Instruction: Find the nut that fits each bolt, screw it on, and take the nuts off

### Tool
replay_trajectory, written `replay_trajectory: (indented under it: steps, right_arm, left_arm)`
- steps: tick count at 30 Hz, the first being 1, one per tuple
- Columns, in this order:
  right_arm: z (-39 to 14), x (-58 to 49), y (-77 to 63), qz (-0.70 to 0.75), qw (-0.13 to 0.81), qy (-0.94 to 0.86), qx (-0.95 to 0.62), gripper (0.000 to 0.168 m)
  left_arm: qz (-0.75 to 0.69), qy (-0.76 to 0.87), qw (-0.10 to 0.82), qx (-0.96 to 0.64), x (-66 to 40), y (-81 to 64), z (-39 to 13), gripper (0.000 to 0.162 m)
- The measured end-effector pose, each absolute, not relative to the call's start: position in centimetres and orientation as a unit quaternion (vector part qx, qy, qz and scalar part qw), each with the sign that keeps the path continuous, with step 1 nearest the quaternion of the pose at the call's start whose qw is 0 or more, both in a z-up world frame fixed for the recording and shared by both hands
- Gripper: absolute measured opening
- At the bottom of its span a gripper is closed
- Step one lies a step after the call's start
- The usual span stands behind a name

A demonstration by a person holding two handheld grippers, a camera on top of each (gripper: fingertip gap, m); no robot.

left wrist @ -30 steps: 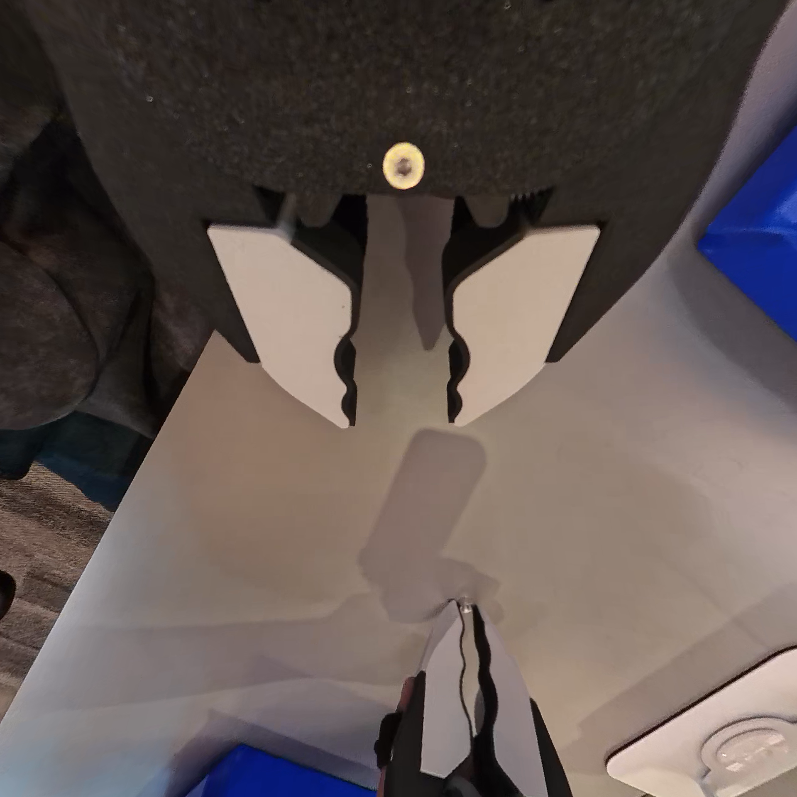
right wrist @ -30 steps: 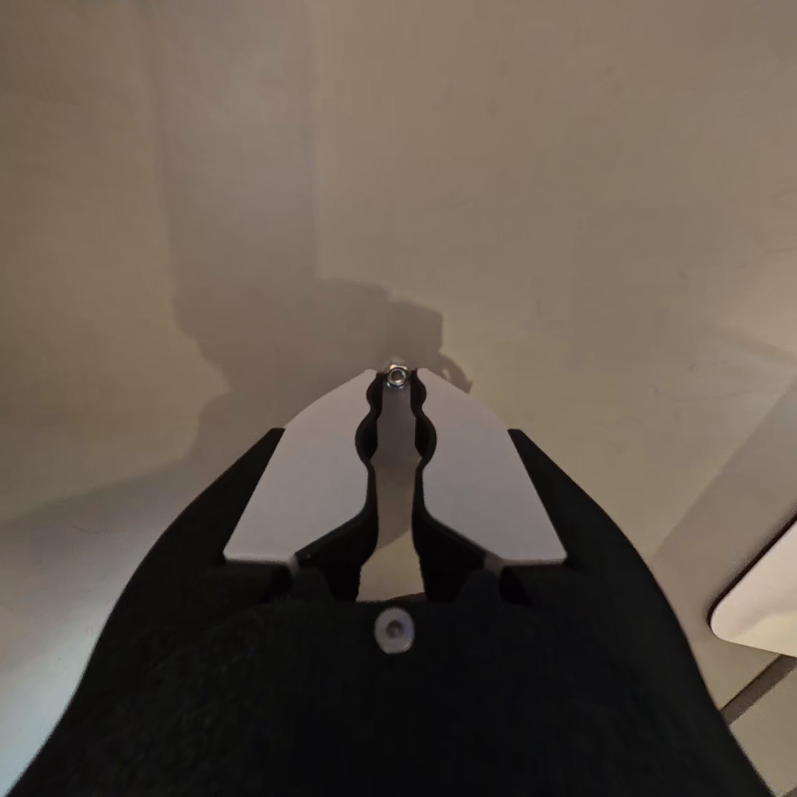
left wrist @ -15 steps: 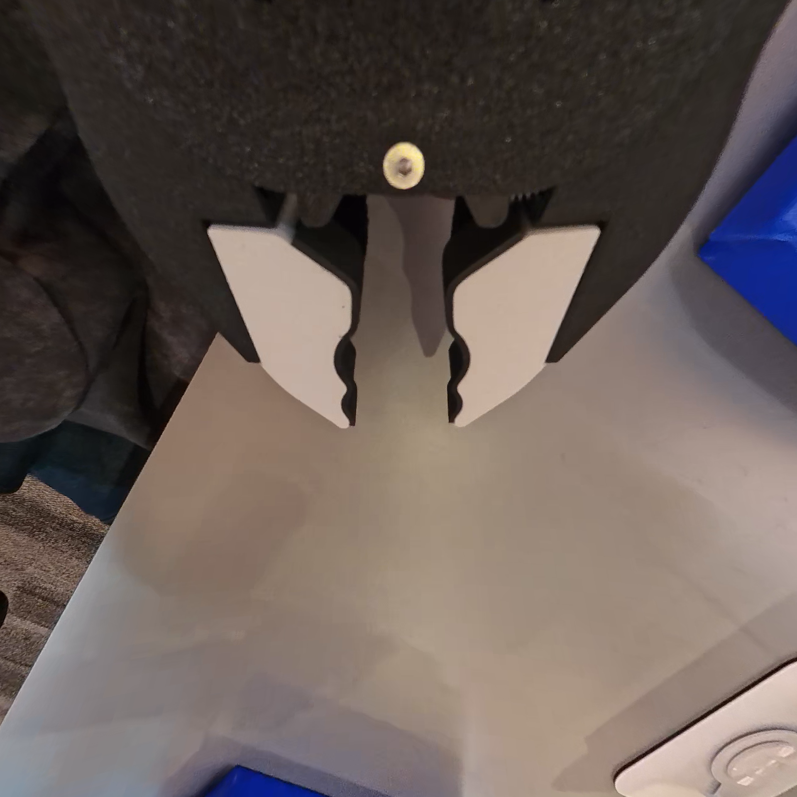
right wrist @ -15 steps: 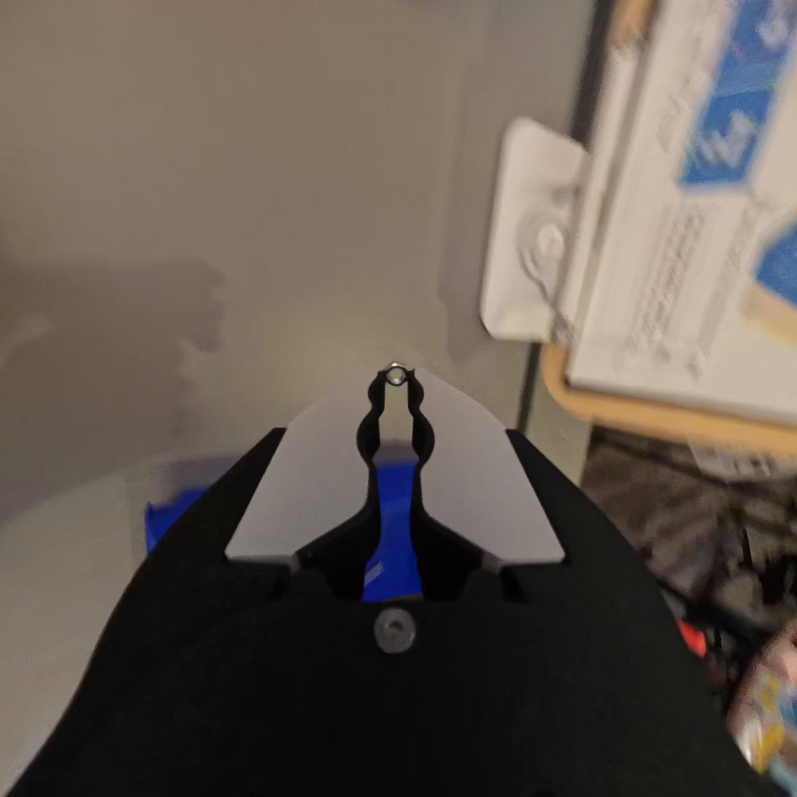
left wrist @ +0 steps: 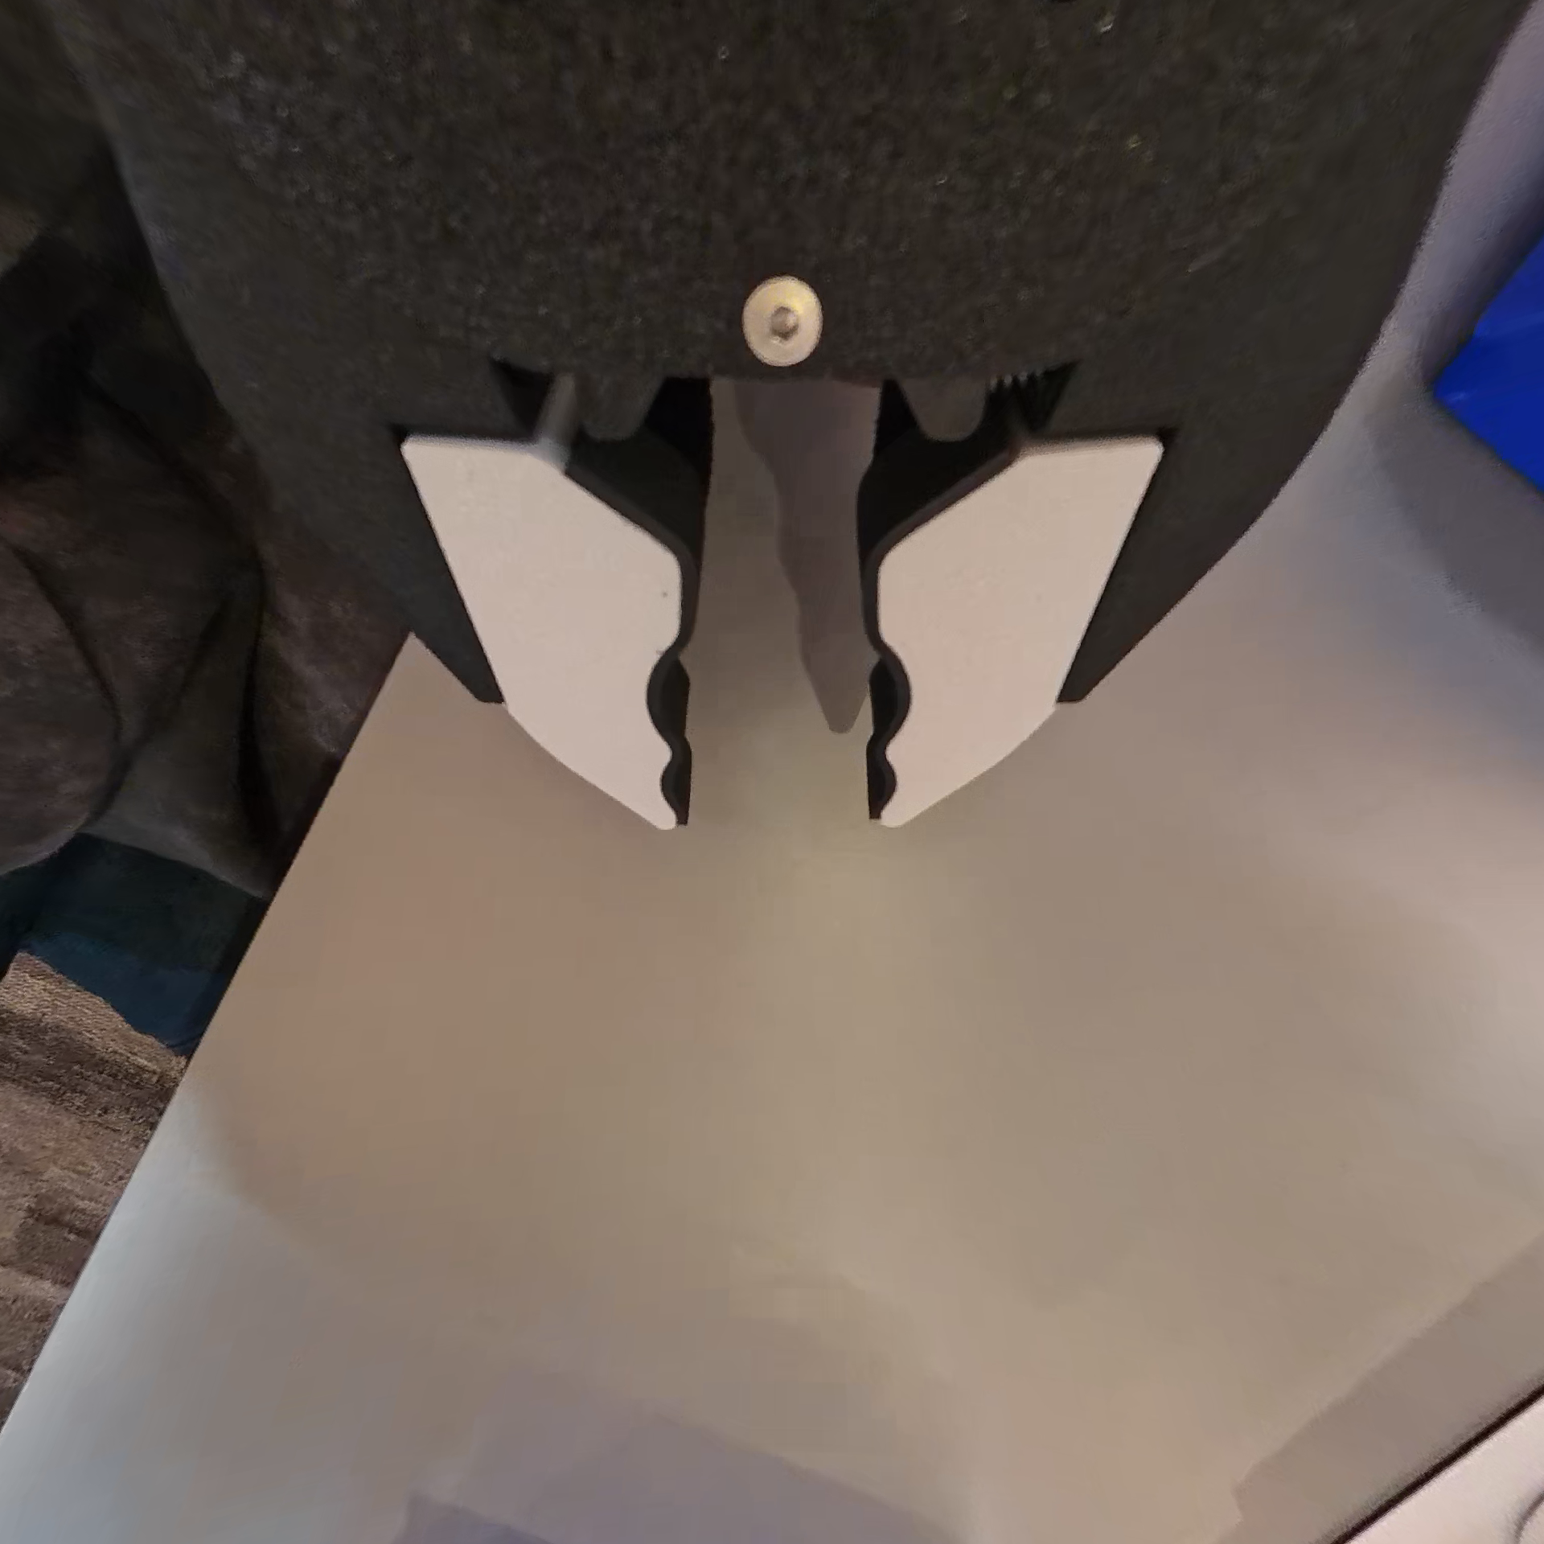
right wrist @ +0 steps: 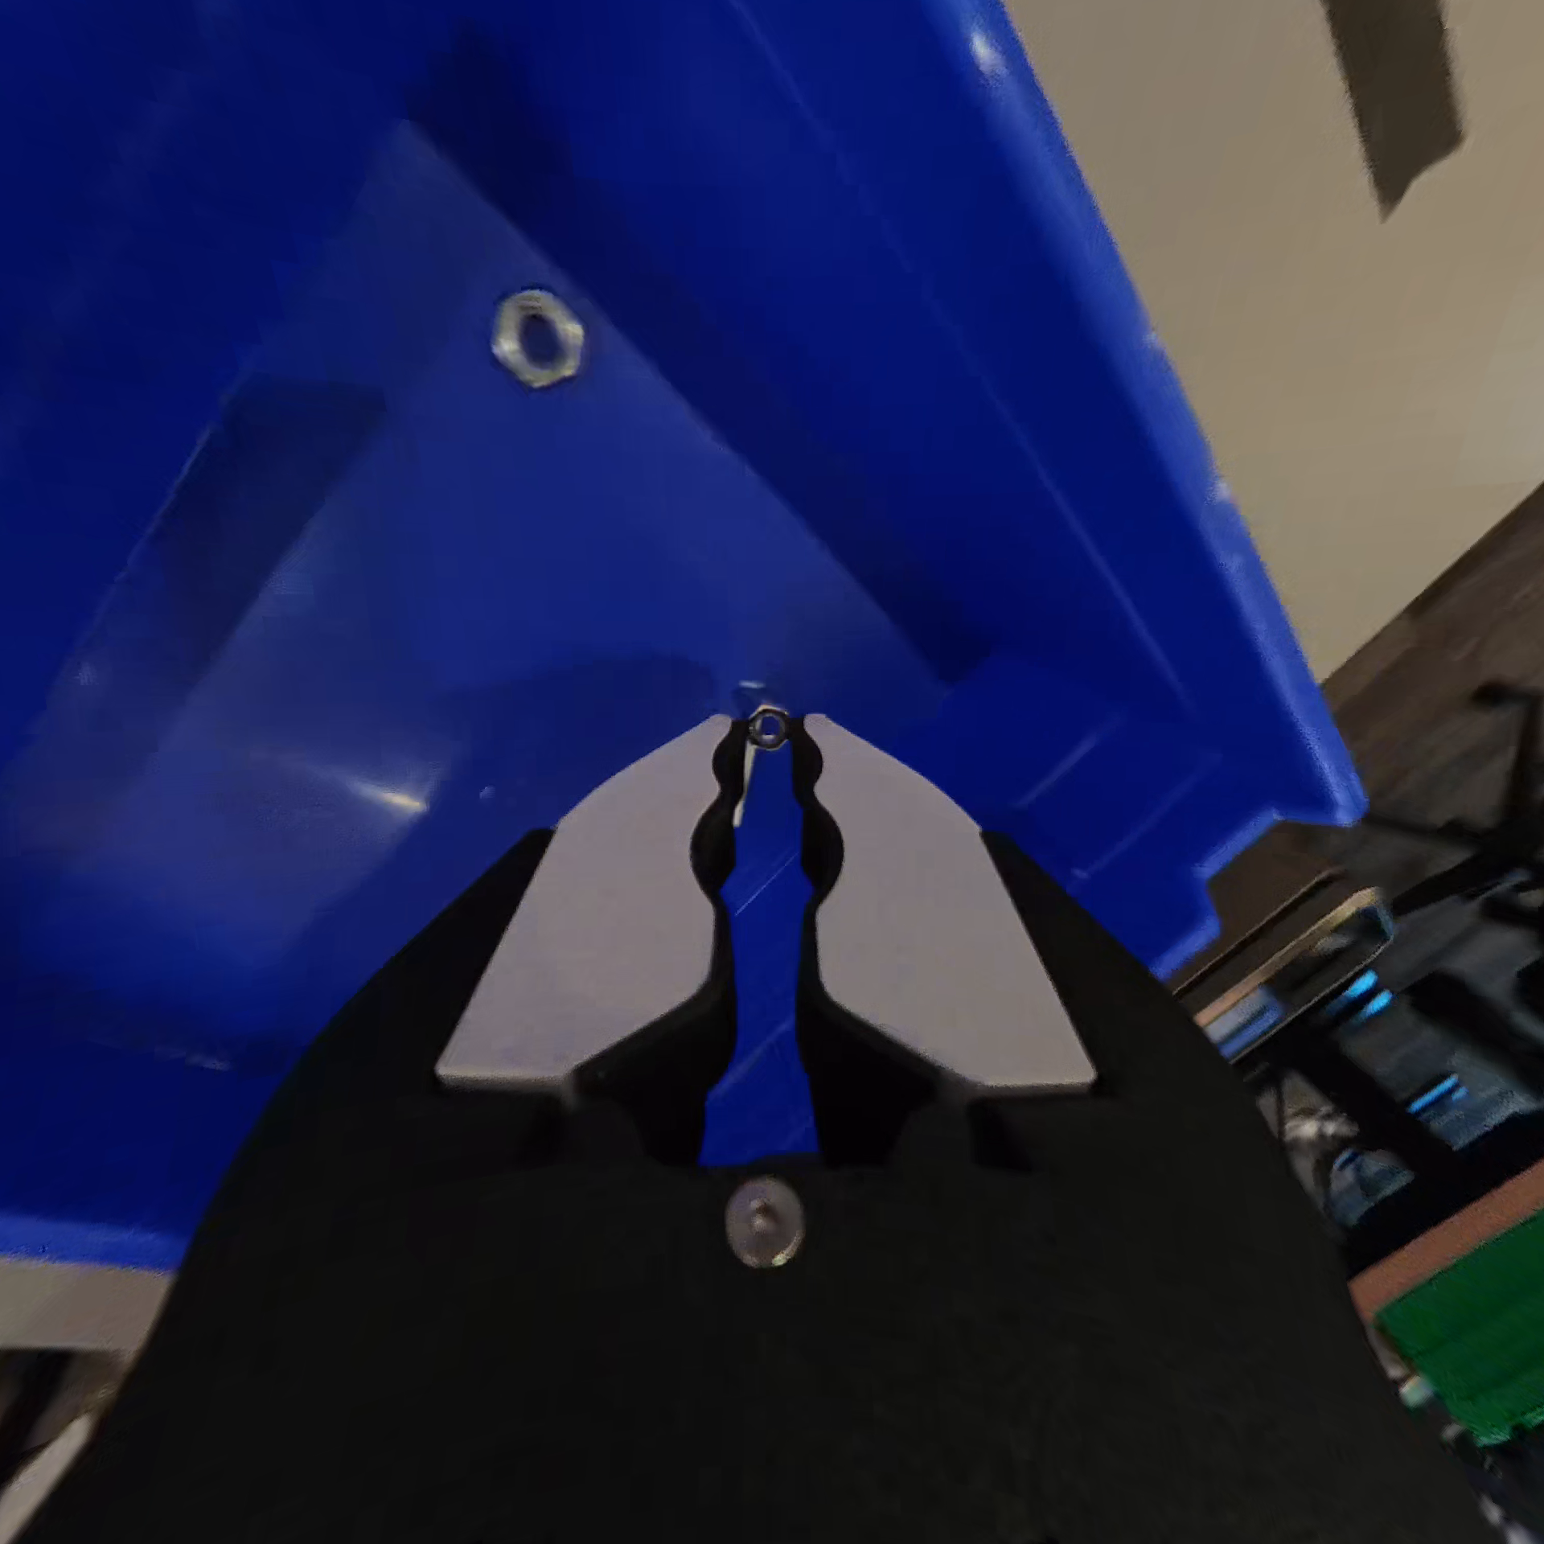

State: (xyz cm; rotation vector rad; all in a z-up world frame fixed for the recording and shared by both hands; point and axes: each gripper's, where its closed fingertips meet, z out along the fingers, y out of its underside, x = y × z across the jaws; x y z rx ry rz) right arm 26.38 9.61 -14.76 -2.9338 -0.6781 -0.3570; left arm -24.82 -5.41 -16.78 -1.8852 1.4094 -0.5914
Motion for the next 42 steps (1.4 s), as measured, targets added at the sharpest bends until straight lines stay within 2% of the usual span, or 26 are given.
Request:
replay_trajectory:
  steps: [4, 8, 11, 13, 16, 19, 21, 24, 28, 31, 35, 39, 42]
  right_arm:
    - [-17.2, 28.9, 9.8, -0.141, -0.011, -0.143, -0.98, 0.011]
    - [-18.5, 29.8, 9.6, -0.149, -0.033, -0.109, -0.982, 0.011]
    - [-17.4, 30.9, 9.6, -0.209, -0.028, -0.128, -0.969, 0.023]
    - [-14.2, 29.6, 10.4, -0.211, 0.044, -0.13, -0.968, 0.025]
    - [-6.1, 23.6, 10.4, -0.153, 0.256, -0.133, -0.945, 0.03]
    - [-0.3, 10.1, 5.7, 0.058, 0.458, -0.204, -0.863, 0.028]
    - [1.0, 1.0, 0.5, 0.232, 0.53, -0.233, -0.781, 0.026]
    - [-2.9, -7.9, -4.8, 0.391, 0.527, -0.234, -0.717, 0.029]
    - [-8.3, -11.0, -5.7, 0.38, 0.535, -0.229, -0.719, 0.029]
    - [-8.2, -10.5, -5.5, 0.358, 0.554, -0.222, -0.718, 0.022]
    - [-10.0, -11.0, -5.9, 0.355, 0.52, -0.229, -0.742, 0.023]
    - [-10.3, -11.5, -6.1, 0.332, 0.52, -0.249, -0.746, 0.022]
    - [-10.0, -12.2, -6.4, 0.333, 0.521, -0.264, -0.74, 0.021]
  left_arm:
    - [-0.212, 0.55, 0.345, -0.73, -24.9, -5.5, -17.3, 0.04]
    - [-0.198, 0.557, 0.347, -0.728, -25.1, -5.7, -17.6, 0.042]
    - [-0.2, 0.552, 0.348, -0.731, -25.2, -5.7, -17.6, 0.042]
    - [-0.212, 0.547, 0.347, -0.732, -25.2, -5.8, -17.4, 0.042]
    - [-0.223, 0.535, 0.352, -0.735, -25.4, -5.9, -16.8, 0.042]
    - [-0.238, 0.52, 0.365, -0.734, -25.4, -5.7, -15.7, 0.042]
    - [-0.247, 0.511, 0.373, -0.734, -25.4, -5.6, -15.1, 0.042]
    - [-0.254, 0.5, 0.373, -0.739, -25.6, -5.4, -14.8, 0.042]
    - [-0.262, 0.487, 0.371, -0.746, -25.9, -5.1, -14.2, 0.041]
    - [-0.254, 0.48, 0.384, -0.747, -27.3, -4.2, -12.5, 0.04]
    - [-0.183, 0.444, 0.402, -0.779, -33.8, -0.3, -9.3, 0.041]
    - [-0.065, 0.381, 0.343, -0.856, -41.9, 5.0, -9.3, 0.042]
    - [-0.066, 0.348, 0.261, -0.898, -43.4, 8.1, -11.6, 0.041]
